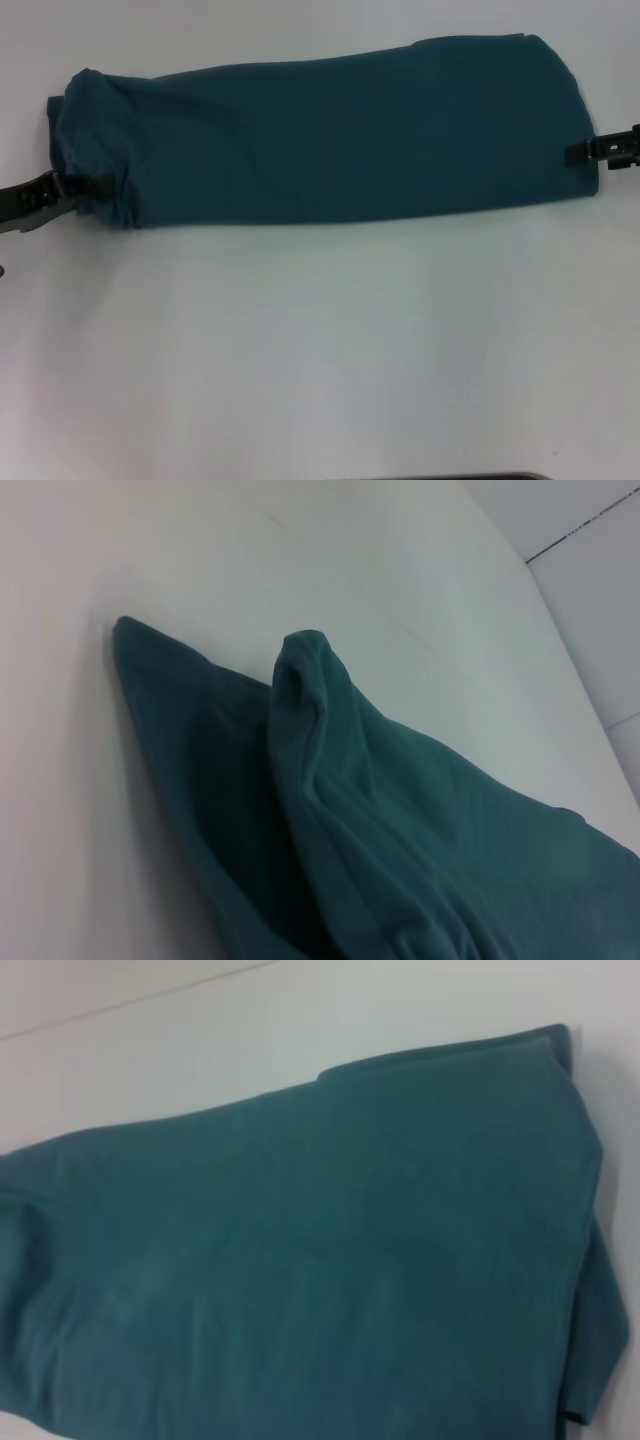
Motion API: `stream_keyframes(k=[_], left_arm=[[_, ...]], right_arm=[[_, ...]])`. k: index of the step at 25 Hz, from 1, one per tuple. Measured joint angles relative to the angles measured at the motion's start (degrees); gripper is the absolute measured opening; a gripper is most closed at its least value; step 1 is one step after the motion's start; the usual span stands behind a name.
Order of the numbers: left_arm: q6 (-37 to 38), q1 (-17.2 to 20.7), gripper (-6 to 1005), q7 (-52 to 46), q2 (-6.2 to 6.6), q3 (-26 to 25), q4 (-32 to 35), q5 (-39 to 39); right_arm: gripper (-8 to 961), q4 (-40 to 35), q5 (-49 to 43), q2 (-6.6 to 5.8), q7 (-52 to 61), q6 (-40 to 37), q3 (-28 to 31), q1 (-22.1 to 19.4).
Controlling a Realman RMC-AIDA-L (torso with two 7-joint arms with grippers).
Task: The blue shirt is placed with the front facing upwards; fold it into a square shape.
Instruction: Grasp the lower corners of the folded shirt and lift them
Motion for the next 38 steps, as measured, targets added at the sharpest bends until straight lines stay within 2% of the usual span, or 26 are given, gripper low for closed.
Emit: stream_keyframes(k=[5,11,14,23,38], left_arm=[[0.0,0.1,21,-0.1,0.01,0.0,0.0,0.0],[0.1,0.1,21,-0.1,0.03,0.0,0.0,0.0],[0.1,0.0,21,-0.1,0.03,0.0,0.0,0.0],[0.4,0.2,21,-0.3,-0.06,-0.2,-0.1,0.0],[1.0,0.4,21,-0.3,-0.24,-0.1,-0.9,0.0]], right_arm=[[915,-0.2,0.0,0.21,0.6,0.8,-1.5,0.0],[915,-2.7,-0.1,-1.57,3.6,-0.6,-1.1,-0.6],[915,-3.0,-0.1,-1.68,4.4,0.4,-0.8,-0.3],[916,-2.9,-1.1,1.54,5.2,7.6,-3.5,0.9],[915,-1.2,-3.7,3.35,6.0,13.2,-4.1,2.3]])
